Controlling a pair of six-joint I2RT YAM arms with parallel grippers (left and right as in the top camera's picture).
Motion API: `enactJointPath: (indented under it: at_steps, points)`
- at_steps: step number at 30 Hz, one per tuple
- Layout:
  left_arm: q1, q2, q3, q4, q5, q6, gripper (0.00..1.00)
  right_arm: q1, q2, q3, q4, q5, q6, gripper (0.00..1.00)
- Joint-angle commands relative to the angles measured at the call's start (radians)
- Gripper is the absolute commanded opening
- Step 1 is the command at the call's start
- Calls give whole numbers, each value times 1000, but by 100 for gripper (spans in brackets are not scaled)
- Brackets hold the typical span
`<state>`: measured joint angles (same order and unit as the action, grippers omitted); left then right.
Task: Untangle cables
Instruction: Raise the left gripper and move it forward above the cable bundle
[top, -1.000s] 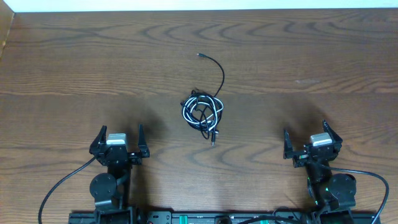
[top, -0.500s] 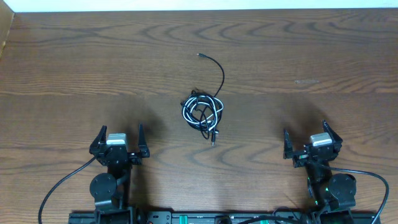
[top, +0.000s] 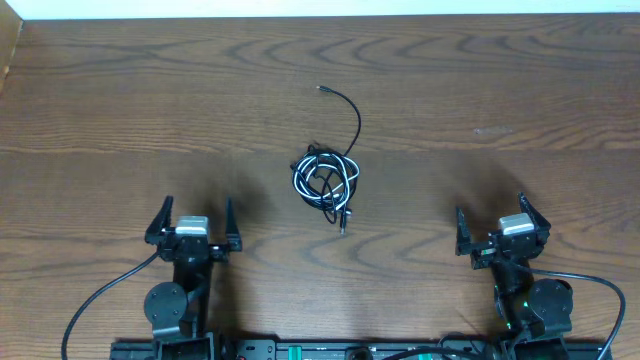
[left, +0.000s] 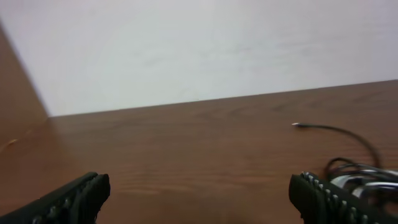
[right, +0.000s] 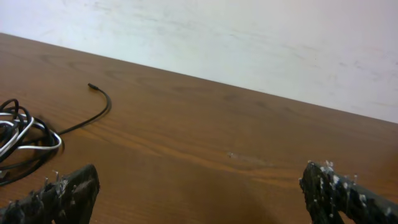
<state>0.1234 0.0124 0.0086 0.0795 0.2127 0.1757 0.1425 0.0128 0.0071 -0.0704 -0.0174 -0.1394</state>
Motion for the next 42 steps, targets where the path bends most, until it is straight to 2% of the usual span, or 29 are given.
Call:
enactJointPath:
  at_steps: [1, 7, 12, 24, 29, 36, 42]
  points:
    - [4, 12, 24, 8, 97, -74, 98, 7, -2, -2, -6, 11, -8, 99]
    - [4, 136, 171, -31, 166, -76, 98, 7, -2, -2, -6, 11, -8, 99]
    - [4, 354, 387, -141, 201, -76, 98, 7, -2, -2, -6, 11, -8, 99]
    - [4, 866, 910, -517, 222, -71, 98, 7, -2, -2, -6, 11, -8, 99]
    - [-3, 975, 1007, -615, 219, -6, 98, 7, -2, -2, -6, 11, -8, 99]
    - [-47, 1081, 1155, -747, 132, 16, 98, 7, -2, -2, -6, 11, -8, 99]
    - [-58, 1165, 1300, -872, 121, 49, 98, 7, -2, -2, -6, 11, -8, 99]
